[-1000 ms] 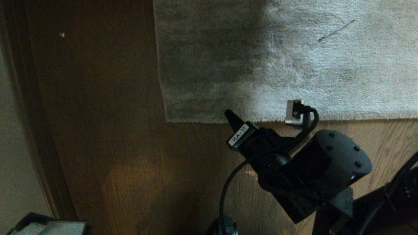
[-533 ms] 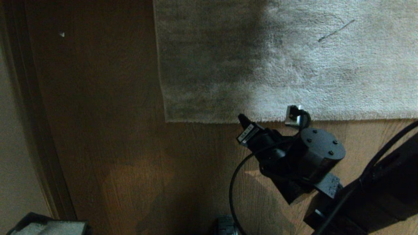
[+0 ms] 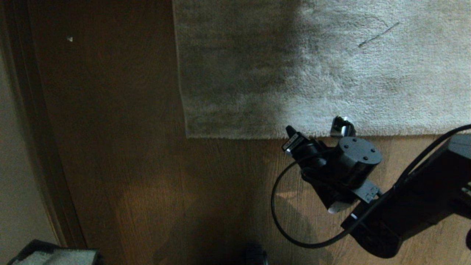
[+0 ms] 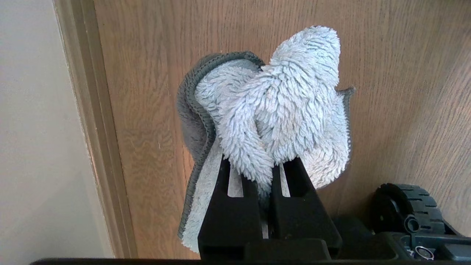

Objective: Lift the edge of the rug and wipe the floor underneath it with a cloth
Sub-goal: Lay down the carpet

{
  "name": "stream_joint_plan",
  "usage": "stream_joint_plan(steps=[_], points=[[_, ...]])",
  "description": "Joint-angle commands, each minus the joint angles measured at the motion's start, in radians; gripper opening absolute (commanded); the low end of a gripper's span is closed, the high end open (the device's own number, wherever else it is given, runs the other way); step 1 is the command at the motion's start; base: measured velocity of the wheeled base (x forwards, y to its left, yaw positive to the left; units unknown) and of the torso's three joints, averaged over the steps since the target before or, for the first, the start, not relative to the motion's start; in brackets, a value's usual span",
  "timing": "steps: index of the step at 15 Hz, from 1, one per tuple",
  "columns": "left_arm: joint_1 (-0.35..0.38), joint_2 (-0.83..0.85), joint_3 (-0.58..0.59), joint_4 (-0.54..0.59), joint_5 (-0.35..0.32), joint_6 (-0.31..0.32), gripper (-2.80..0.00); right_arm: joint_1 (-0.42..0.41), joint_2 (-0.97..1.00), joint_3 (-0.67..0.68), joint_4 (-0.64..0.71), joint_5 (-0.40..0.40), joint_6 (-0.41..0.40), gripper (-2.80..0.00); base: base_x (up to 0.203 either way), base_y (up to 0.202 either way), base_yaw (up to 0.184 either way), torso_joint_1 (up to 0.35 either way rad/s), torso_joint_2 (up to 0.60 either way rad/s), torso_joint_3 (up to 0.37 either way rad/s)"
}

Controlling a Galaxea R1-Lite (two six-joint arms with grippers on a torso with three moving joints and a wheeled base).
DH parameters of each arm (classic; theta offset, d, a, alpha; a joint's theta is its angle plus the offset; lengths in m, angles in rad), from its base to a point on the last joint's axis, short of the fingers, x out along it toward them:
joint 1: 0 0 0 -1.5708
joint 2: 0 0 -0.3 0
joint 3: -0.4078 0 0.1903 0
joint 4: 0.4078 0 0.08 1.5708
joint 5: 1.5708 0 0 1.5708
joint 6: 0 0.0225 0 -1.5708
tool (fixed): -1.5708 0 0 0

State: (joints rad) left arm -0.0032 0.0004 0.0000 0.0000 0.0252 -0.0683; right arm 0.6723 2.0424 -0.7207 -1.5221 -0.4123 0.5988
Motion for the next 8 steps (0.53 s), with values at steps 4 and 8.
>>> stream_joint_plan(steps=[4, 8], points=[[0.000, 0.000, 0.000, 0.000, 0.000, -0.001, -2.80, -0.052, 0.061, -0.067, -0.048, -0.002, 0.007, -2.80, 0.000, 0.000, 0.000, 0.000, 0.00, 0.000], [0.000, 0.000, 0.000, 0.000, 0.001, -0.001, -2.80, -0.071, 0.105, -0.116, -0.048, -0.002, 0.008, -2.80, 0.000, 0.000, 0.000, 0.000, 0.00, 0.000]])
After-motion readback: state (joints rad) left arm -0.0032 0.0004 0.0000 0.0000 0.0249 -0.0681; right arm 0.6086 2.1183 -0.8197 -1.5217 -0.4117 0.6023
